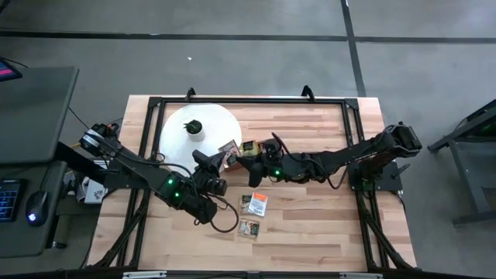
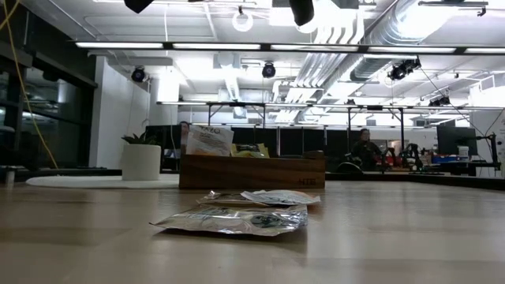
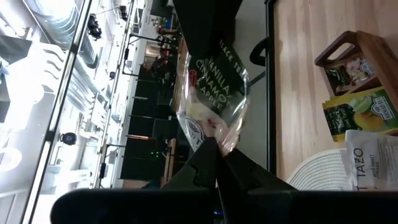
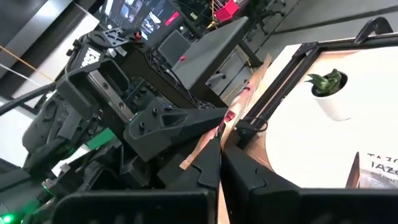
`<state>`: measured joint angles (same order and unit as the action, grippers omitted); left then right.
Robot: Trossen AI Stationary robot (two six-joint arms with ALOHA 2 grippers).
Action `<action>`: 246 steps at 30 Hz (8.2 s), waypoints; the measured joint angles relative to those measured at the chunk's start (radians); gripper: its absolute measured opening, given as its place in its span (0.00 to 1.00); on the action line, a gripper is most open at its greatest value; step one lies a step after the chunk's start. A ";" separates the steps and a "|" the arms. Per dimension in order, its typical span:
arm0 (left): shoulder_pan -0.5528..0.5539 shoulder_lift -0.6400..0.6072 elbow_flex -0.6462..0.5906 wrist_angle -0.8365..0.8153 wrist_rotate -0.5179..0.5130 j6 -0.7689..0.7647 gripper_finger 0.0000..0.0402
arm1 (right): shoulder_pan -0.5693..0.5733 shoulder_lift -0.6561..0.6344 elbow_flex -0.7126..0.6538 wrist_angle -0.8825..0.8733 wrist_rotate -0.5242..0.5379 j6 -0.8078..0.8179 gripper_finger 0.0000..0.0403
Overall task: Pick & Place Tea
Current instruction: Put the brown tea bag into the right section of the wooden organizer
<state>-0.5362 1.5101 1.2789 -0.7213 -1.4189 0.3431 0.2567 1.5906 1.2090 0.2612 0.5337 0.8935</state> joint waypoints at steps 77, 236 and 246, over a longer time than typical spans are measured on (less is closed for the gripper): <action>-0.001 -0.088 0.269 -0.194 0.548 -0.357 0.39 | -0.676 0.225 0.564 -1.536 -0.644 -1.241 0.00; -0.001 -0.067 0.265 -0.302 0.783 -0.431 0.39 | -0.491 0.591 0.795 -1.832 -0.359 -1.391 0.00; -0.001 -0.067 0.265 -0.302 0.790 -0.431 0.39 | -0.491 0.591 0.795 -1.832 -0.342 -1.393 0.00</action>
<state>-0.5369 1.4429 1.5440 -1.0234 -0.6291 -0.0879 -0.2348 2.1818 2.0041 -1.5703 0.1921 -0.4992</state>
